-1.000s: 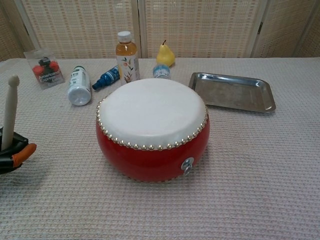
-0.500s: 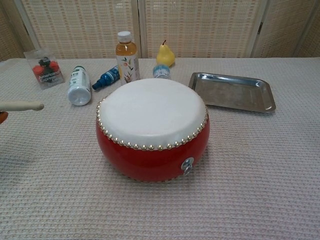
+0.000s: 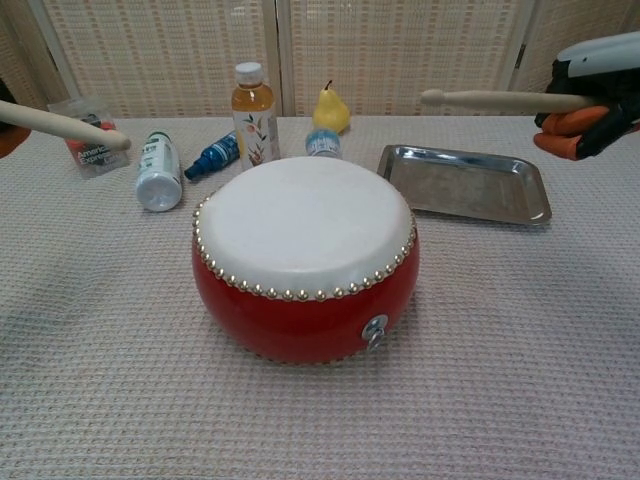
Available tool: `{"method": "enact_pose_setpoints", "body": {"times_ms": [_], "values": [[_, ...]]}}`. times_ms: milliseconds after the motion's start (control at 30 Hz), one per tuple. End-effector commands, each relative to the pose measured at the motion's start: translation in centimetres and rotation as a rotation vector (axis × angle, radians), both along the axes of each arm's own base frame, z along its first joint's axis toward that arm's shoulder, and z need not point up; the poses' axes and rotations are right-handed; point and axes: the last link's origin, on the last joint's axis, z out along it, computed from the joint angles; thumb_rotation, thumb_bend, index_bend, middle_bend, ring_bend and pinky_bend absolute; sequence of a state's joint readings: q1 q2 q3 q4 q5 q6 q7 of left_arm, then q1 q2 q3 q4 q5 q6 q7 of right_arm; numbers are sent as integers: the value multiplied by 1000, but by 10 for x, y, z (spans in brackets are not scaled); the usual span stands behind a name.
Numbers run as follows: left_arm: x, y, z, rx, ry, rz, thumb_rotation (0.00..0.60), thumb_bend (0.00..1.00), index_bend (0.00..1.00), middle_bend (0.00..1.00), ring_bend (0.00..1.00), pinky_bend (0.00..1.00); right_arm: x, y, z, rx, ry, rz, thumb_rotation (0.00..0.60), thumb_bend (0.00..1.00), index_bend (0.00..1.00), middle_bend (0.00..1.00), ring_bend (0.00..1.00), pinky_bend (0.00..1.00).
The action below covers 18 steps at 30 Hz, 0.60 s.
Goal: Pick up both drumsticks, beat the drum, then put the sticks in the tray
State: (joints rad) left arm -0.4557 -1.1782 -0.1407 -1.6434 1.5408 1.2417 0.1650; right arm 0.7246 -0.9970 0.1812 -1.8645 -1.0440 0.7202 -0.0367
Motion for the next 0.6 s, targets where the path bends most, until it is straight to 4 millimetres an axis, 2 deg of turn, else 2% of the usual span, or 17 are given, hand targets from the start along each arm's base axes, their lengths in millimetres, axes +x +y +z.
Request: {"method": "enact_pose_setpoints", "body": {"times_ms": [33,367,500,600], "values": [[13,7,-6,-12,32,-17,600,891,1000,1000,1000,1000,17,-3,-31,60,86,39,600,784,1000,1000,1000,1000],[35,27,-23,-58,19,23,600,884,1000,1000,1000,1000,17,-10,-63,23,353,58,600,784,1000,1000,1000,1000],[39,34,-31,-76,25,48,600,883,1000,1000,1000,1000,23,-11,-64,-6,378,43,600,784,1000,1000,1000,1000],[44,37,-44,-93,28,63,600,883,1000,1000,1000,1000,39,-11,-54,-34,280,29,600,784,1000,1000,1000,1000]]}}
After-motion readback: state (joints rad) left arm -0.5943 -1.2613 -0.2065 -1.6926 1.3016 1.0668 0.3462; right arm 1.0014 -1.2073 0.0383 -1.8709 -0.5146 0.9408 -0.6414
